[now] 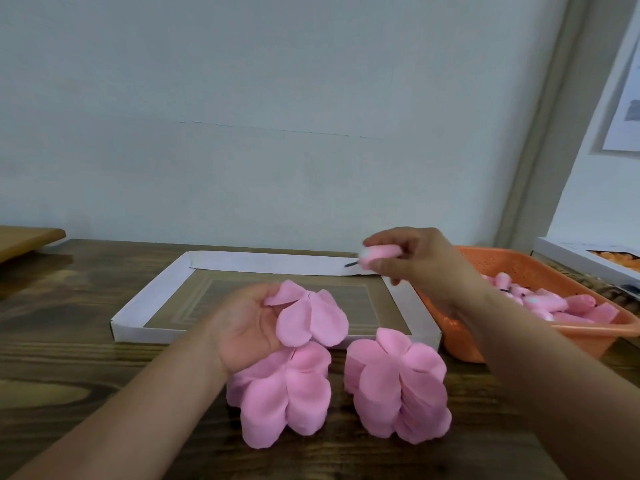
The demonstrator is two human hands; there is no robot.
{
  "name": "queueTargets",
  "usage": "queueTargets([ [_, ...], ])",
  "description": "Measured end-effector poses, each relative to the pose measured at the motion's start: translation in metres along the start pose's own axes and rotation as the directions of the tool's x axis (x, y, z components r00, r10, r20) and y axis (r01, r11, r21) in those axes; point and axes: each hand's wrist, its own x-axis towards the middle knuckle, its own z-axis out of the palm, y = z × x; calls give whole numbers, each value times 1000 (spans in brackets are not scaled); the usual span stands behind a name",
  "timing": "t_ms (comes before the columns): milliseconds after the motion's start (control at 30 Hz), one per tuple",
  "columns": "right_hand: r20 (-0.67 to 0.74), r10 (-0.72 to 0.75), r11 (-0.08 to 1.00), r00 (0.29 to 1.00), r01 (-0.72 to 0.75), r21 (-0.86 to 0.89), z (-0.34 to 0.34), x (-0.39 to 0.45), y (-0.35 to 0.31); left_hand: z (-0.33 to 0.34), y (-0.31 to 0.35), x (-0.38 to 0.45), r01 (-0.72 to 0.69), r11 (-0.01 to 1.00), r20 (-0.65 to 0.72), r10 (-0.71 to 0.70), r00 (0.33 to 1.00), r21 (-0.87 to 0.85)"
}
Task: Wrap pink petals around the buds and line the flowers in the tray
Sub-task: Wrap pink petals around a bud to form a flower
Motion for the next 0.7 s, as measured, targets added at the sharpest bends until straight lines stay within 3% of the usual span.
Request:
queueTargets([
  [133, 133, -72, 987, 988, 90, -133, 30, -8, -5, 2, -7, 2, 23, 991, 63, -14, 998, -131],
  [367, 135, -128, 963, 982, 156, -221, 47, -12, -3, 9, -17, -1, -51, 966, 71, 71, 995, -254],
  [533, 126, -143, 966, 982, 166, -200, 52, -11, -4, 14, -26, 0, -120, 951, -54, 109, 993, -286],
  [700, 119, -163, 957, 979, 186, -222, 48, -12, -5, 13, -24, 2, -137, 973, -156, 109, 982, -186],
])
